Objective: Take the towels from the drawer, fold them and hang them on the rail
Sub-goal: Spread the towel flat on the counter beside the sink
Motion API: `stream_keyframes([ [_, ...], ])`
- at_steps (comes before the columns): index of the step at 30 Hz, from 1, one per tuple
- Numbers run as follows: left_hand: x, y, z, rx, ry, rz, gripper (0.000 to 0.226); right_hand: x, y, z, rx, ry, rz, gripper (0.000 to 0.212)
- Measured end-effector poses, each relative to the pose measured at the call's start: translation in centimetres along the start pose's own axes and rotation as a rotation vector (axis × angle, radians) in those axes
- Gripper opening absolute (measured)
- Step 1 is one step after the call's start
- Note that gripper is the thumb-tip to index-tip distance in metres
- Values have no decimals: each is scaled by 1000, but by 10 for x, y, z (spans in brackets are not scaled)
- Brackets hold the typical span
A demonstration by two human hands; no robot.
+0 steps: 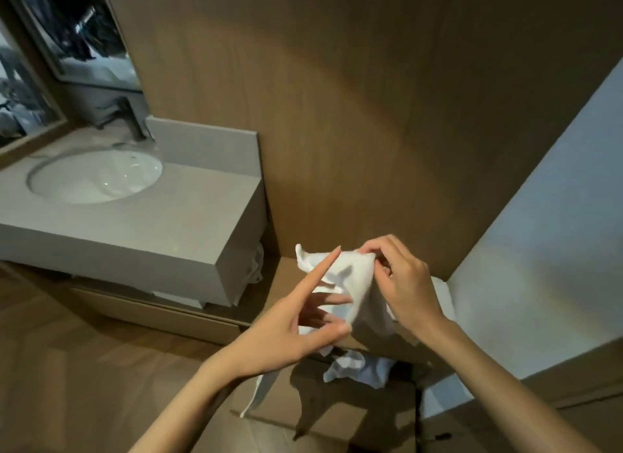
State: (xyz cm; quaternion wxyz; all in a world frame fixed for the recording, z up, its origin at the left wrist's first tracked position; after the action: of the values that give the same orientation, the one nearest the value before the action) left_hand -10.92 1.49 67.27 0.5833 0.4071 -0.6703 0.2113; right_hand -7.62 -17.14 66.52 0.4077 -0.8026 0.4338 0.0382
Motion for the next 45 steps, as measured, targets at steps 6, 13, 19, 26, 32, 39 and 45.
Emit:
stream_keyframes([
  [6,-16,-24,-24,749,-13,-108,56,-11,-13,-44,221,21,-231,14],
  [13,3,-51,-7,527,408,-195,37,-14,-12,-59,176,-30,-301,35],
  [19,28,-45,-28,742,307,-80,21,-11,0,-55,-181,-24,-186,24],
  [26,58,-35,-29,593,82,109,26,-9,-7,-29,-300,-60,71,13],
  [32,63,-9,-68,386,86,192,22,-49,-37,7,-251,-200,121,54],
  [39,62,57,-157,320,81,312,14,-122,-72,99,-169,-338,253,50],
  [45,41,98,-246,519,51,335,21,-151,-76,139,-196,-202,260,18],
])
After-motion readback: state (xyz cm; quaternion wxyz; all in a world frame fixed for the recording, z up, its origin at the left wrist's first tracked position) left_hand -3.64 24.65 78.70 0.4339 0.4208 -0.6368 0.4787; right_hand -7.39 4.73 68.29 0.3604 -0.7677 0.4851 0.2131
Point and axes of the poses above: each hand's wrist, its own y-axis away from the middle knuckle, its own z-axis out of the palm, x = y × z, the point moved 4 cm from there along -y, towards the middle knuckle, and after that the axes turned 15 degrees about -z, right-handed, at the moved point
